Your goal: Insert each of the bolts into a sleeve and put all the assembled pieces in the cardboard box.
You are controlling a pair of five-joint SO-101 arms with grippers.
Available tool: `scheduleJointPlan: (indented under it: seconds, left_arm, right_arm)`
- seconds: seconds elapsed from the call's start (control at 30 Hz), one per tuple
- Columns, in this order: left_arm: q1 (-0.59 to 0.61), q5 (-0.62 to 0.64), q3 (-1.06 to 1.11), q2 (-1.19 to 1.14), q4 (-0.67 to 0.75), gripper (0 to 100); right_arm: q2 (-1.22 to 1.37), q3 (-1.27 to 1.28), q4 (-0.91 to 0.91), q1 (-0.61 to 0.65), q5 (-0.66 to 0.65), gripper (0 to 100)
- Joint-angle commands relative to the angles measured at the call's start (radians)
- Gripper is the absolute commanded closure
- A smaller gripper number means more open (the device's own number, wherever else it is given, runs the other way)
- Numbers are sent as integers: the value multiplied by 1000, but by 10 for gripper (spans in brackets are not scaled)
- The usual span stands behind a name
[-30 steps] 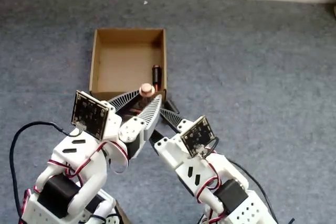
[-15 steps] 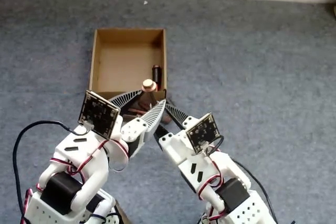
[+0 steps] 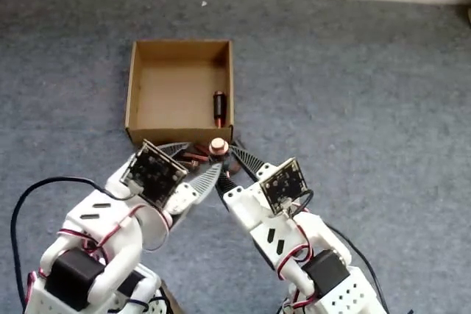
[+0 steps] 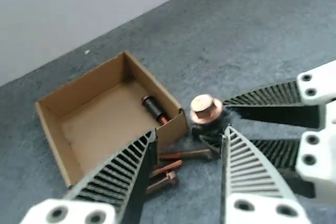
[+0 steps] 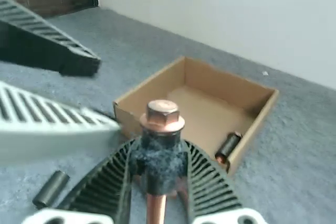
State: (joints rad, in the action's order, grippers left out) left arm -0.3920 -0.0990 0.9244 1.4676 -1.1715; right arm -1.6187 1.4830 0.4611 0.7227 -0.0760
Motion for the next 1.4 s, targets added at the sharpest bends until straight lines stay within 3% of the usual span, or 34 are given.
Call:
scheduleJointPlan:
  seconds: [0.0,0.07,0.2,0.37,0.63,0.73,0.87,1.07,1.23,1.37]
  left_arm:
    - [211,-14,-36,-2,-49,787]
    - [328,-11,-35,-2,-57,810]
    - [478,-14,12,-2,-55,998]
    - [575,-14,173,-2,-55,995]
    - [711,-8,409,-2,80,993]
    - [748,-6,473,-2,141,993]
    - [792,-6,486,-2,147,993]
    - [828,-6,486,-2,150,993]
    - [828,-6,486,-2,150,993]
    - [828,-6,487,-2,150,993]
  right_arm:
    - [-16,-28,61,-51,-2,993]
    - [-13,-30,107,-74,-2,993]
    - [-10,-84,254,-84,-2,993]
    - [67,-263,348,-84,-2,993]
    - [645,-654,332,-77,-3,993]
    - [835,-786,220,-79,-8,993]
    - [1073,-889,33,-81,-9,992]
    - [1422,-1026,-99,-84,-9,992]
    - [1666,-1193,-105,-96,-9,983]
    - [1764,-1302,-8,-114,-3,877]
